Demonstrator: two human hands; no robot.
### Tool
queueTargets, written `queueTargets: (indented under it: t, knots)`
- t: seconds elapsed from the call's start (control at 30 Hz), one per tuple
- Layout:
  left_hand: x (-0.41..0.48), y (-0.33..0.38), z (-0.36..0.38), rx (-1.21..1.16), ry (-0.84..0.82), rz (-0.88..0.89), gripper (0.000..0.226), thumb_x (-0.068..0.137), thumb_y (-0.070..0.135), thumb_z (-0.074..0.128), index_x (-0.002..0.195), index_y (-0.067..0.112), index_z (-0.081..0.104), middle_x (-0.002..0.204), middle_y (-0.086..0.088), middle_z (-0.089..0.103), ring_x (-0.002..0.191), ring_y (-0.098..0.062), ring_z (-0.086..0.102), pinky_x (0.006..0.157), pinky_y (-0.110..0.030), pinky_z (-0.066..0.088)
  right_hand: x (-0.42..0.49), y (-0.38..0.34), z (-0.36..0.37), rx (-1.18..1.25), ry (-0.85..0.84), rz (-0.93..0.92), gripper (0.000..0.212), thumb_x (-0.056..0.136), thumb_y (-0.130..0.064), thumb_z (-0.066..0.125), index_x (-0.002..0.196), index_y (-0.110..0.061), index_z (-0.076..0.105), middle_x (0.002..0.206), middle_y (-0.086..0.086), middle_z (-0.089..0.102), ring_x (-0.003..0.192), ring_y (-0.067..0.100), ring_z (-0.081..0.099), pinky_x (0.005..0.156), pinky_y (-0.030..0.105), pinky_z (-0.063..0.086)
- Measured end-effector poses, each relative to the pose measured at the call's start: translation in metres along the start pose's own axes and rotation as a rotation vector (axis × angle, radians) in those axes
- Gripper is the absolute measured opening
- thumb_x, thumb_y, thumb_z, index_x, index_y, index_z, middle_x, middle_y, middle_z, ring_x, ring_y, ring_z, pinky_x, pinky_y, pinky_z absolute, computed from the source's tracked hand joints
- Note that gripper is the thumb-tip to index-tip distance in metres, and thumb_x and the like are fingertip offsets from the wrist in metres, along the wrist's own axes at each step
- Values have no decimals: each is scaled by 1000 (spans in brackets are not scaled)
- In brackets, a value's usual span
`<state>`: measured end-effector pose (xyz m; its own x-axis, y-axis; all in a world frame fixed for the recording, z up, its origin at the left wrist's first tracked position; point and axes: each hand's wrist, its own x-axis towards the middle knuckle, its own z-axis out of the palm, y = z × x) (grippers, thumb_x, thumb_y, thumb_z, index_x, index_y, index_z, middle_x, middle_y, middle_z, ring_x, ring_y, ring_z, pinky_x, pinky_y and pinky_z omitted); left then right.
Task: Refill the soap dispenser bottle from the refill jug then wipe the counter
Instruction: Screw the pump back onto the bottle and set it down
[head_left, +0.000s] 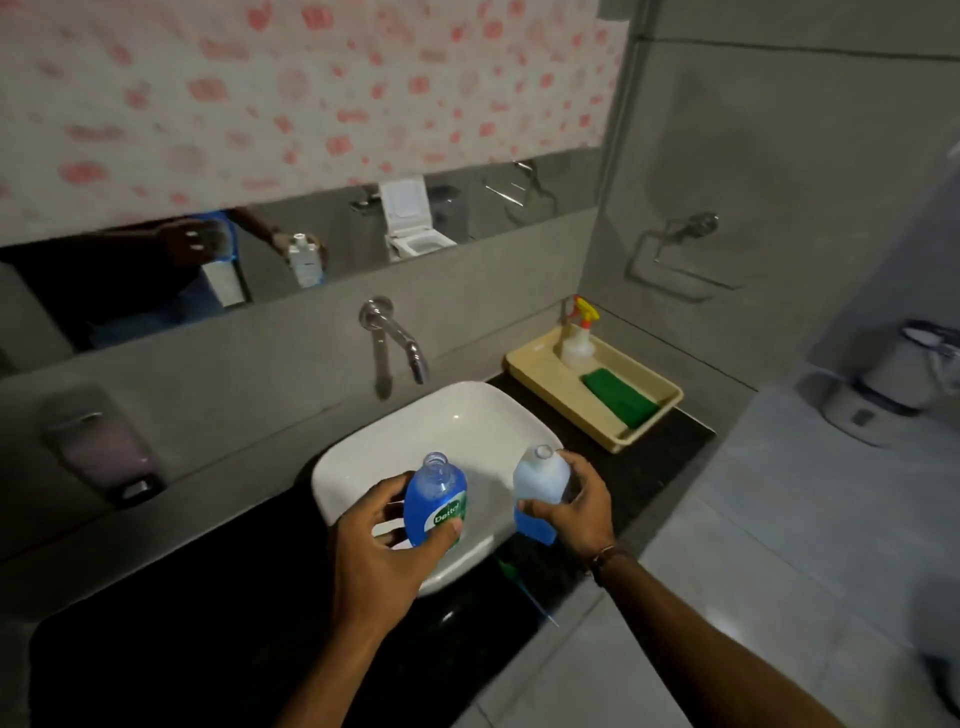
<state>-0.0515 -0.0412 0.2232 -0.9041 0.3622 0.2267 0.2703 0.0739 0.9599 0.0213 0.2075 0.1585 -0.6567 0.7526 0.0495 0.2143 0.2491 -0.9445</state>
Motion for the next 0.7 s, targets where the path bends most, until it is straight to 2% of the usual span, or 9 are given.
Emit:
queueTargets:
  t: [0.13, 0.3, 0.47, 0.63, 0.7]
  knots:
    - [1, -7, 19, -15, -30, -9, 54, 59, 12, 97, 106, 27, 77, 96, 11, 79, 93, -15, 74, 68, -25, 63, -2, 44, -11, -5, 89, 177, 77, 58, -4, 97, 126, -10, 62, 124, 9, 63, 115, 30, 59, 90, 36, 51]
    - [2, -23, 34, -25, -56, 8, 57, 58, 12, 98, 107, 31, 76, 100, 17, 78, 98, -9, 74, 70, -27, 65, 5, 78, -12, -13, 138, 322, 70, 60, 1, 93, 121, -13, 62, 114, 7, 62, 110, 33, 59, 84, 37, 48]
    - [5, -37, 40, -7, -58, 38, 59, 59, 15, 97, 106, 41, 74, 104, 15, 78, 101, -17, 74, 75, -32, 65, 16, 93, 1, -29, 170, 384, 72, 61, 1, 92, 124, -13, 59, 123, 10, 60, 110, 30, 57, 94, 46, 54]
    - [4, -42, 41, 16, -46, 35, 57, 58, 21, 97, 101, 48, 72, 100, 21, 76, 100, -9, 73, 73, -31, 66, 16, 104, 15, -21, 168, 409, 71, 62, 2, 91, 123, -12, 58, 123, 8, 59, 114, 32, 55, 100, 51, 52]
    - [5, -41, 40, 10, -44, 36, 53, 56, 33, 95, 101, 49, 71, 101, 22, 75, 100, -7, 73, 70, -26, 65, 13, 107, 20, -18, 184, 403, 72, 63, 2, 91, 125, -12, 57, 122, 5, 56, 115, 31, 55, 103, 50, 51]
